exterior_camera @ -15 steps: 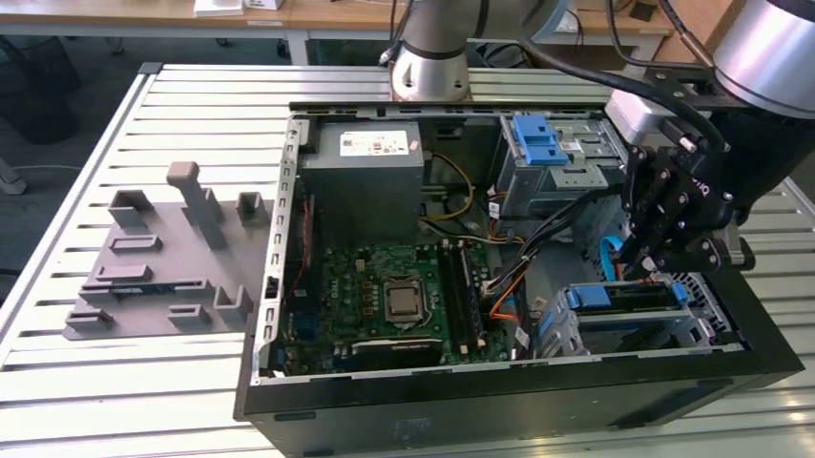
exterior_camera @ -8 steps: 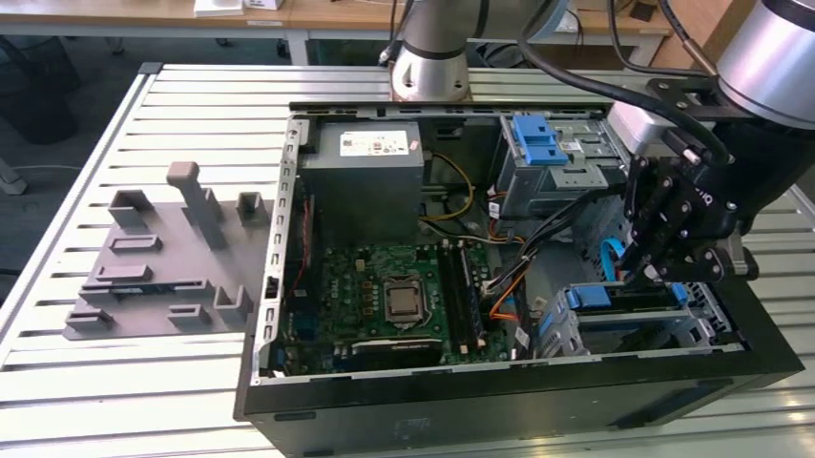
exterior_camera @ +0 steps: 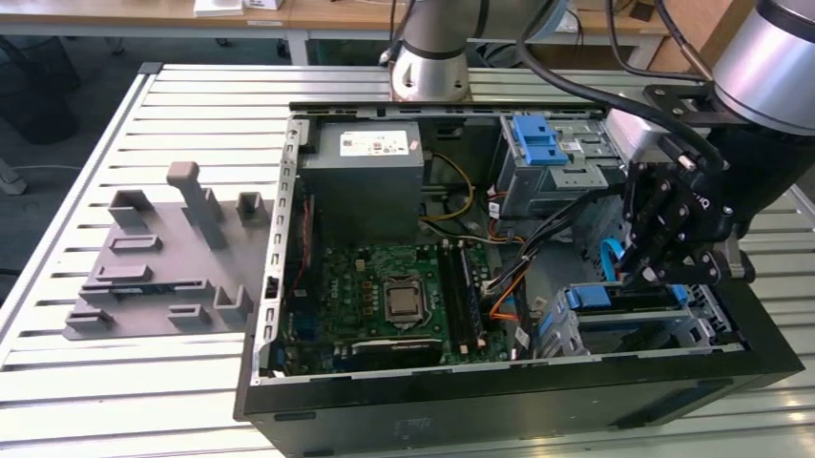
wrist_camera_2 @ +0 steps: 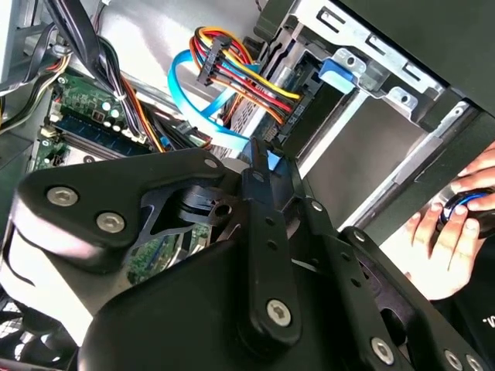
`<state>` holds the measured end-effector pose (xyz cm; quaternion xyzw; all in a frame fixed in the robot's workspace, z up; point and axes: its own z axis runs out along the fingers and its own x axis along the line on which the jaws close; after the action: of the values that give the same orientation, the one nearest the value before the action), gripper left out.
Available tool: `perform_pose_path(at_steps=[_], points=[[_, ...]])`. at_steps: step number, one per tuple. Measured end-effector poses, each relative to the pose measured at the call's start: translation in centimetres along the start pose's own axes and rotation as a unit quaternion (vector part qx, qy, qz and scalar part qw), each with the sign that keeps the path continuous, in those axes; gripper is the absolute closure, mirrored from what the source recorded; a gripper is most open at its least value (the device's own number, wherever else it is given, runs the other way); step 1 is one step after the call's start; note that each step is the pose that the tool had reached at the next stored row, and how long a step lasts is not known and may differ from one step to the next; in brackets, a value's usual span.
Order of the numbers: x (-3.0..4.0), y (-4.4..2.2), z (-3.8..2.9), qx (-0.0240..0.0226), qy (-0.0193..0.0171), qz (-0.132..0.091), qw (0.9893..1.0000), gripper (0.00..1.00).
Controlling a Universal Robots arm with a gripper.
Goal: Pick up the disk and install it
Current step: 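Insert the second disk wire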
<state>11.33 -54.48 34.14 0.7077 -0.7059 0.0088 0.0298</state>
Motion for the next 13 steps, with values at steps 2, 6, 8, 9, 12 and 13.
perform_pose_path(at_steps=[2,6,8,9,12,13], points=[[-0.01,0.00,0.12,0.0000,-0.0006,0.000,1.0000,0.75],[-0.01,-0.02,0.20,0.0001,-0.0017,0.000,1.0000,0.75],[-0.02,-0.06,0.23,0.0001,-0.0030,0.000,1.0000,0.75],[-0.02,-0.09,0.24,0.0001,-0.0033,0.000,1.0000,0.75],[-0.02,-0.13,0.28,0.0001,-0.0046,0.000,1.0000,0.75],[-0.02,-0.14,0.29,0.0001,-0.0050,0.000,1.0000,0.75]])
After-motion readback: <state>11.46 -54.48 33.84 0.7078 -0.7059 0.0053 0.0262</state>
